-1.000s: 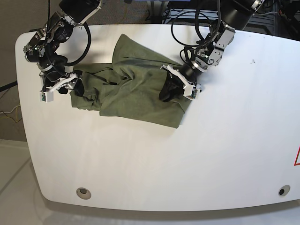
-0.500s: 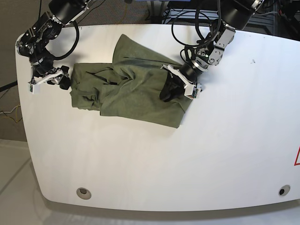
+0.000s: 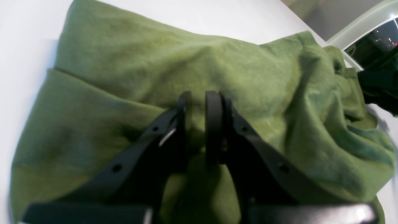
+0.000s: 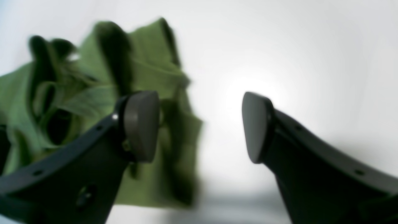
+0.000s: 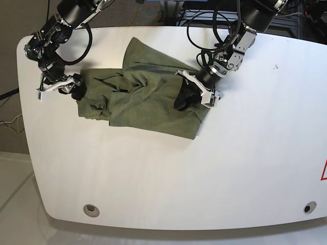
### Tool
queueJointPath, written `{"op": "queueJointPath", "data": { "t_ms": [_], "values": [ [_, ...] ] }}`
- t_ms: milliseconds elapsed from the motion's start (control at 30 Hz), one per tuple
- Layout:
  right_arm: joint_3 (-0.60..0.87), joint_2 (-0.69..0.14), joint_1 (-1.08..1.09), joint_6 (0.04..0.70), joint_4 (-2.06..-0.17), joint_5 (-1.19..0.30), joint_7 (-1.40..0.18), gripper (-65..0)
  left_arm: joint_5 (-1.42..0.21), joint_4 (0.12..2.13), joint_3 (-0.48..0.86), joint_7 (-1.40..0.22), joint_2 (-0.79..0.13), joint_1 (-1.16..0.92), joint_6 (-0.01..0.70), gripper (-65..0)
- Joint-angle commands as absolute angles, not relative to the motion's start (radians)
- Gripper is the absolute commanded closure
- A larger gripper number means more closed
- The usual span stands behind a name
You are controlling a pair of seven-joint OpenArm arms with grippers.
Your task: Fold the T-shirt properly
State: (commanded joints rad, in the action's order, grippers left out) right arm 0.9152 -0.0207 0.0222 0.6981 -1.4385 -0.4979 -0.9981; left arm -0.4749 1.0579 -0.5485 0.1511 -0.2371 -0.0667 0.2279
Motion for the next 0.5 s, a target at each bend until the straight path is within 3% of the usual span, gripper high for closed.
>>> {"op": "queueJointPath", "data": {
  "t_ms": [500],
  "values": [
    [0.906,0.041,0.022,0.698,-1.461,-0.538,-1.067,-40.1,-0.475,1.099,-0.549,0.151,-0.246,-0.079,0.226,-7.3]
  ]
}}
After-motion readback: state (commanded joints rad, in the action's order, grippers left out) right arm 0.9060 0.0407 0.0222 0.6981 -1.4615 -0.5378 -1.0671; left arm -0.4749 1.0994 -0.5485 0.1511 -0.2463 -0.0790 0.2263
